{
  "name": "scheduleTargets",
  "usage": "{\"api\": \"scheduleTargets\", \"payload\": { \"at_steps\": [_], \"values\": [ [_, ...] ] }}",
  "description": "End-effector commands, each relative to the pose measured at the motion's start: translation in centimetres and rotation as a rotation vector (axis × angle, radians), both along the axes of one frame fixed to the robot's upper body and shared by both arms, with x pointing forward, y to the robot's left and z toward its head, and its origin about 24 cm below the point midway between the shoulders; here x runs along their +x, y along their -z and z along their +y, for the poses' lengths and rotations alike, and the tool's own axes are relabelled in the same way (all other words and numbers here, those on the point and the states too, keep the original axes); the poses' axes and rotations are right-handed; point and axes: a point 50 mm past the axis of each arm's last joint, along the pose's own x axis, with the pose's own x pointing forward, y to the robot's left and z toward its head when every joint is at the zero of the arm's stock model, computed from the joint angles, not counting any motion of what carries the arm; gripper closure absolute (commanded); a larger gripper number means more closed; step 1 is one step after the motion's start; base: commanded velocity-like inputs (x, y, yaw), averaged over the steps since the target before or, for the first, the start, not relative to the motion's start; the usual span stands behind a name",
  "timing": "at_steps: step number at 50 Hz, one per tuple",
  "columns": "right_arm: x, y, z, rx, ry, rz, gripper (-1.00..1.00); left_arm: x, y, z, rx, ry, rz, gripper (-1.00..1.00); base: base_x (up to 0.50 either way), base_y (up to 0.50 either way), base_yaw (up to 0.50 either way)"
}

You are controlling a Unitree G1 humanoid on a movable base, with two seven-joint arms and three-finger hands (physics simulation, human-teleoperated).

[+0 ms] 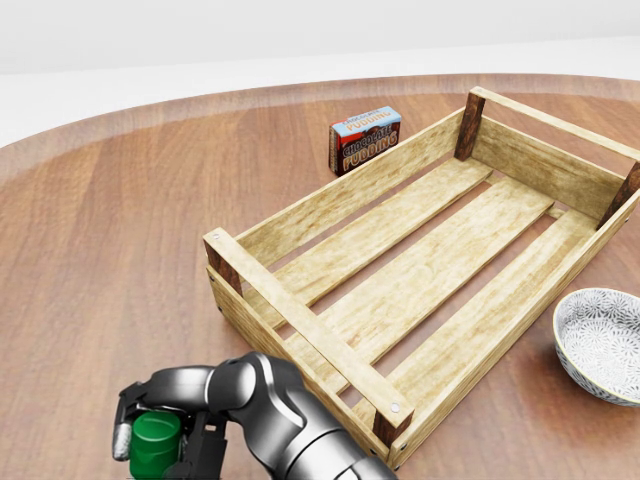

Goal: Pick up the salad dressing and put it in the tray.

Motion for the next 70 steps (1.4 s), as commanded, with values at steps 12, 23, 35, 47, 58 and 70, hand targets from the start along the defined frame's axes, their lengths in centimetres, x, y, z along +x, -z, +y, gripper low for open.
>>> {"api": "scheduleTargets", "payload": {
  "at_steps": [12,23,35,47,58,70],
  "values": [
    [2.1,-7.3,1.2,0.096,-0.023,-0.305,1.00,0.2,0.2,0.1,-0.004,0.002,0.010,-1.00,0.00,0.00,0.00],
    [3.0,-12.3,1.7,0.152,-0.031,-0.476,1.00,0.4,0.6,0.1,-0.007,0.001,0.030,-1.00,0.00,0.00,0.00],
    [4.3,-20.1,0.5,0.240,-0.013,-0.703,1.00,0.4,0.6,0.0,-0.005,0.006,0.030,-1.00,0.00,0.00,0.00],
    [6.8,-26.3,-3.9,0.214,0.089,-0.870,1.00,0.2,0.3,-0.3,0.007,0.008,0.016,-1.00,0.00,0.00,0.00],
    [8.4,-29.6,-8.6,0.191,0.204,-0.946,1.00,0.1,0.1,-0.3,0.012,0.005,0.008,-1.00,0.00,0.00,0.00],
    [8.8,-31.6,-14.7,0.097,0.356,-1.080,1.00,0.2,0.1,-0.4,0.014,0.009,0.008,-1.00,0.00,0.00,0.00]
  ]
}}
